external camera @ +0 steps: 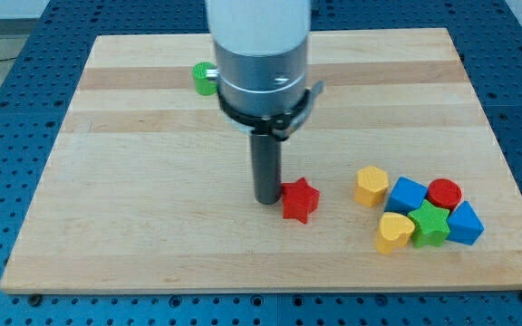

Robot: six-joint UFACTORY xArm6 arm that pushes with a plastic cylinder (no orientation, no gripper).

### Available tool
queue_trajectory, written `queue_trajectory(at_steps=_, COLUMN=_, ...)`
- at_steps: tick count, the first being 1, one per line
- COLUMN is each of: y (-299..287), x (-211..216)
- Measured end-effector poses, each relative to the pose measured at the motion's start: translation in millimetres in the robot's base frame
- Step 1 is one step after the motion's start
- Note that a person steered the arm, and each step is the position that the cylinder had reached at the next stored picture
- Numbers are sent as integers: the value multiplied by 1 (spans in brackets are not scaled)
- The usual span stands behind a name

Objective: Move the red star into the group of blocks

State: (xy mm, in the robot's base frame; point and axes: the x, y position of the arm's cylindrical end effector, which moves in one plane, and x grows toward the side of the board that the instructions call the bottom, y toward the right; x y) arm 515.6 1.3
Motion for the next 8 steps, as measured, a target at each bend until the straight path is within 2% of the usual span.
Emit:
queue_trajectory(at_steps=3, y=75, x=17)
queue_trajectory(at_steps=5, y=79, x=17)
queue_trajectory(at_steps=6, y=35, x=15)
queue_trajectory(at_steps=7, y=-15, x=-10)
queue_trajectory(at_steps=8, y=-79, x=-58)
